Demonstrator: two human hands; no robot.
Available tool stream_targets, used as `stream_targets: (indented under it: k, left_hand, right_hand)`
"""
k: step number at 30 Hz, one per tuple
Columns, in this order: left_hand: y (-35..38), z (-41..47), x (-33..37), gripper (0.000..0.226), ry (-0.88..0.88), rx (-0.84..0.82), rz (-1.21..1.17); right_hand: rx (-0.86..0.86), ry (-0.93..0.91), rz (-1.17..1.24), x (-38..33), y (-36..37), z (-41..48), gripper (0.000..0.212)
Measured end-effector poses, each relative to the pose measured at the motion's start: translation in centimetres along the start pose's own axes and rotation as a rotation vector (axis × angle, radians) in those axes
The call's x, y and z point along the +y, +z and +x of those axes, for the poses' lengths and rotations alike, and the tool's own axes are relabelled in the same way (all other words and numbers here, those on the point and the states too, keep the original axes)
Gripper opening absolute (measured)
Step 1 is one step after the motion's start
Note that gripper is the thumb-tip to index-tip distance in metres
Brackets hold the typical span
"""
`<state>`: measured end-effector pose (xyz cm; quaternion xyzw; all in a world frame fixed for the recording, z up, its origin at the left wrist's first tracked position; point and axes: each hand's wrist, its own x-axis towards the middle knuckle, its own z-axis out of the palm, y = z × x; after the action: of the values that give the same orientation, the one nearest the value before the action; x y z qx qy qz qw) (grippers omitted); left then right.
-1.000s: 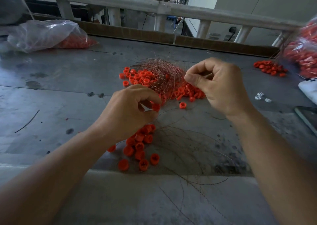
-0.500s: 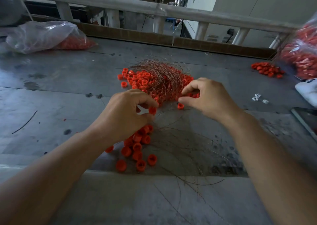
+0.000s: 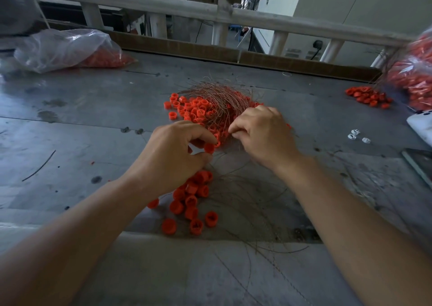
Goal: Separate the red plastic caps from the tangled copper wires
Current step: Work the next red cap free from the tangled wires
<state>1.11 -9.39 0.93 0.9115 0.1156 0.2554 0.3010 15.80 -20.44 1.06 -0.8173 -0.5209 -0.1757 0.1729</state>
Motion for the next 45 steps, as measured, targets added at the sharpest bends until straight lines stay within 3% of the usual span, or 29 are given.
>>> stream_targets:
  k: [4,8,10,12,15,25,32,36,41,45]
  left_hand:
    - [0.0,0.1,0.1,0.024,0.004,-0.006,0.01]
    - [0.0,0.0,0.2,0.023,0.005,-0.008,-0.004]
    - [0.0,0.0,0.1,0.024,0.004,-0.003,-0.009]
    - [0.0,0.0,0.2,0.024,0.0,0.001,-0.005]
    - [0.0,0.0,0.1,0.025,-0.007,-0.001,-0.01]
    - [-0.1,0.0,-0.1,0.026,-0.011,-0.011,-0.008]
    - [-0.1,0.0,-0.1,0.026,-0.005,-0.007,-0.024]
    - [-0.1,0.0,0.0,0.028,0.001,0.004,-0.046]
    - [-0.5,0.0,0.2,0.039,-0.05,0.037,-0.249]
    - [-0.9,0.0,0.6,0.033,-0.054,0.041,-0.385]
  right_hand:
    - [0.051,0.037,0.076,0.0,-0.5,-0.1,0.016]
    - [-0.13,0.02,-0.019,-0.5,0.1,-0.1,0.053]
    - [-0.142,0.023,-0.042,-0.7,0.8,-0.1,0.045]
    - [-0.071,0.029,-0.028,-0.5,1.0,0.0,0.027]
    - [0.057,0.059,0.054,0.0,0.7,0.0,0.018]
    - [0.237,0.131,0.381,-0.2,-1.4,-0.4,0.019]
    - [0.674,0.13,0.685,-0.4,-4.0,-0.4,0.023]
    - [0.8,0.073,0.857,-0.2,-5.6,-0.4,0.014]
    - [0.764,-0.093,0.784,0.1,-6.5,-0.4,0.023]
    - [0.462,-0.135,0.558,-0.3,-5.2,-0.8,0.033]
